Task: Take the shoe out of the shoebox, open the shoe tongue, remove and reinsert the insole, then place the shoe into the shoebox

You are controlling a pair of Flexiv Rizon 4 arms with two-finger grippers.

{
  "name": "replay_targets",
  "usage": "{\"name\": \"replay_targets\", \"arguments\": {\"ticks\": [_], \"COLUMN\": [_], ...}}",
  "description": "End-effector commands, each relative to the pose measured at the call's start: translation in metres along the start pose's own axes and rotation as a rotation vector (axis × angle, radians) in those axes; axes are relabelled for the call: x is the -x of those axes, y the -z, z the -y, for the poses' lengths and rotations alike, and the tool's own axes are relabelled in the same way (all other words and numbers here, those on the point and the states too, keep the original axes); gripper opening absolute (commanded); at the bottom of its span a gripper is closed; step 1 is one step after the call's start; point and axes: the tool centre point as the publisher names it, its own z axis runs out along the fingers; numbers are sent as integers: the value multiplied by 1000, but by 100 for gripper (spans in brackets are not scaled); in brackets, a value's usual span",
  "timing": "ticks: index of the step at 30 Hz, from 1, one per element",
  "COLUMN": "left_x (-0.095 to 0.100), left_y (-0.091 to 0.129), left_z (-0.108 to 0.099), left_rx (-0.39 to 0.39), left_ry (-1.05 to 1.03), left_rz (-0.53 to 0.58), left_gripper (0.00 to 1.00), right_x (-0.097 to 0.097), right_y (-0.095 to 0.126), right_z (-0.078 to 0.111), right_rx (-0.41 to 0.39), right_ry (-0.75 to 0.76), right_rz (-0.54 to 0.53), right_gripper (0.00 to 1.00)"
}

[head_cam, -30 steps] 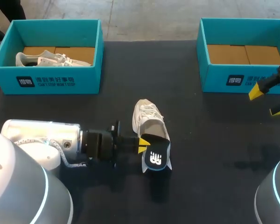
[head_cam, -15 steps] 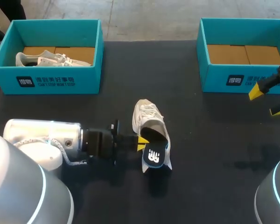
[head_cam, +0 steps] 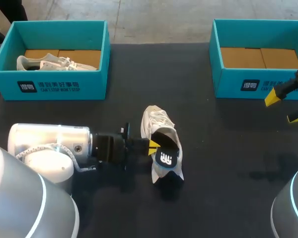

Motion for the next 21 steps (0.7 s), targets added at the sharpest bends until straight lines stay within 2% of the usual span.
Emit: {"name": "replay_targets", "arguments": {"ticks": [1,11,12,13,16,21], "left_x": [-4,-10,-10,-10,-9,-7], "left_y": [-8,-4,-4,-3,-1,-1], "left_z": [-1,4,5,7,13,23], "left_rx": [6,-16,-17,-20,-32,-52], "left_ry": [4,30,30,30,28,16], "left_rz": [-17,-29,-28,-26,-18,-13], "left_gripper": [0,0,3,21,37,39], "right_x": [0,0,0,0,0,0], "right_y": [-1,-1,-1,-1,-1,-1], "right_z": [0,0,0,0,0,0], "right_rx": [0,0,0,0,0,0], "right_ry": [-2,-2,-2,-2,-2,-2], "right_rz": [3,3,3,3,3,3], "right_gripper": [100,100,100,100,100,100]}}
